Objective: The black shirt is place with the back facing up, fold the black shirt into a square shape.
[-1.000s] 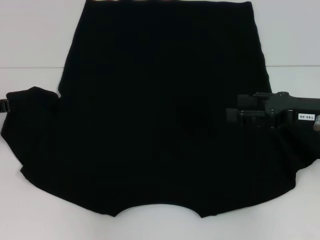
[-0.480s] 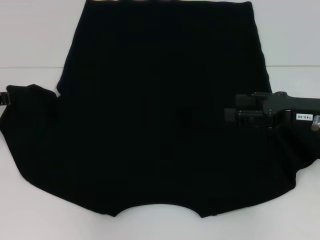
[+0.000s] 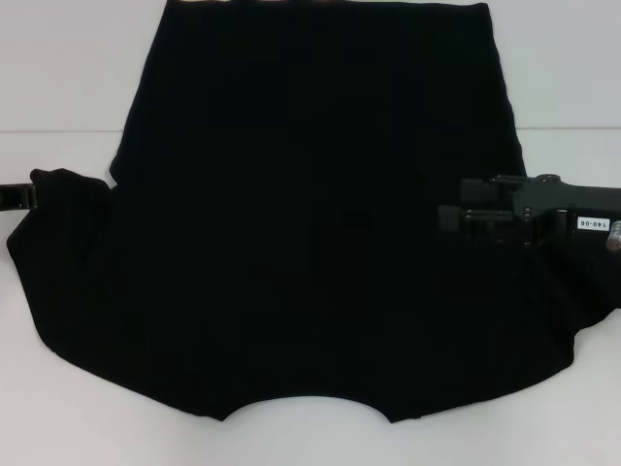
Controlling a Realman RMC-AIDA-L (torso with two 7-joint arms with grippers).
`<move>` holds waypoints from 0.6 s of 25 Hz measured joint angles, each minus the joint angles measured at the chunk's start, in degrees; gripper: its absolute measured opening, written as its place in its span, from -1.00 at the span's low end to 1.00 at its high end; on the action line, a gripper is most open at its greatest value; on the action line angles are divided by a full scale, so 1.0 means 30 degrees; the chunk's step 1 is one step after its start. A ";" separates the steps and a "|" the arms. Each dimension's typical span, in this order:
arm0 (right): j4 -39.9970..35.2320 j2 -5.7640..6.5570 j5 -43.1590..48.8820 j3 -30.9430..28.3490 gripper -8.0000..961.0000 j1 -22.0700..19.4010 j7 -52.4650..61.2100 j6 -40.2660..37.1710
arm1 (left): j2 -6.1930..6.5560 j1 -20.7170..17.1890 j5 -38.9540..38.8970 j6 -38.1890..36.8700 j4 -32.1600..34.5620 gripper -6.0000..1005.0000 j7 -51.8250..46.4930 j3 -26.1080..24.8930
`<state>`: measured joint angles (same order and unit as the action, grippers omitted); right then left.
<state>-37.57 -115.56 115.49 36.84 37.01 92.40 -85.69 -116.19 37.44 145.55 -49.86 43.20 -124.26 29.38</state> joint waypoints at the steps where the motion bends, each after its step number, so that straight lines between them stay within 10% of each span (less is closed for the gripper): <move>1: -0.0006 0.0000 0.0001 -0.0003 0.62 0.0001 -0.0002 -0.0003 | 0.0000 0.0003 0.0000 0.0000 0.0026 -0.96 -0.0016 0.0002; 15: 0.0038 -0.0055 -0.0028 -0.0006 0.62 0.0060 -0.0010 0.0030 | -0.0009 -0.0052 -0.0008 0.0552 0.0426 -0.95 -0.0090 -0.0060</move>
<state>-37.46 -115.73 115.40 36.82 37.19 92.37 -85.60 -116.22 37.29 145.52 -48.21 44.47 -124.53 29.20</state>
